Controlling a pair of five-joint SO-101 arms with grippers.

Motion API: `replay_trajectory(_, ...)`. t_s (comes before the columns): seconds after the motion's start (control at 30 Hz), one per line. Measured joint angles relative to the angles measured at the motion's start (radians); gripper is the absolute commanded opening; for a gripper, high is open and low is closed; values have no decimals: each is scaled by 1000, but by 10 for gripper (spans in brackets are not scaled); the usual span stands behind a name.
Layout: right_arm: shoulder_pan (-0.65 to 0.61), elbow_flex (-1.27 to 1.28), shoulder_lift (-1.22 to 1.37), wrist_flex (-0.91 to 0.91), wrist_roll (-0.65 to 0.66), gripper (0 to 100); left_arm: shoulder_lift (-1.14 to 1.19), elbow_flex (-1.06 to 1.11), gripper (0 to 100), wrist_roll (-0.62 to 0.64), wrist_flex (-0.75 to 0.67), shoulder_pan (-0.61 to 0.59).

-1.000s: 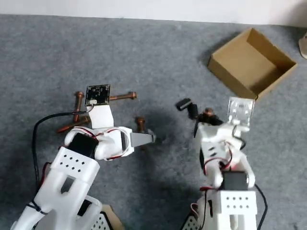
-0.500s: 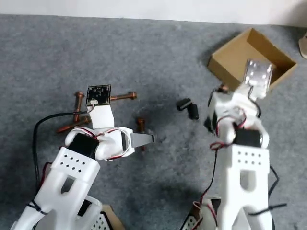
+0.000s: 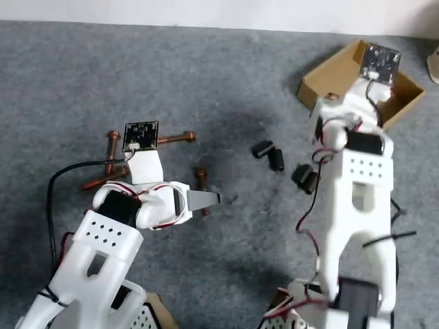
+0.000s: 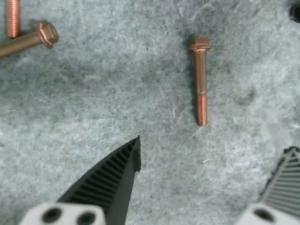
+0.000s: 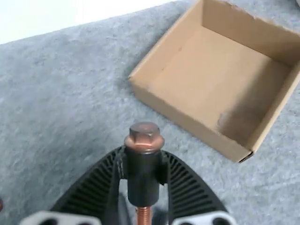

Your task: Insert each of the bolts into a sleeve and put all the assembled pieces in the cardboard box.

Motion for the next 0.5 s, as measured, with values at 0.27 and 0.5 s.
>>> replay_trajectory(0.27, 94, -233, 259, 0, 0, 5, 0, 0, 414, 0, 0, 0)
replay_trajectory(0.5, 160, -414, 431, 0, 0, 5, 0, 57, 414, 0, -64, 0)
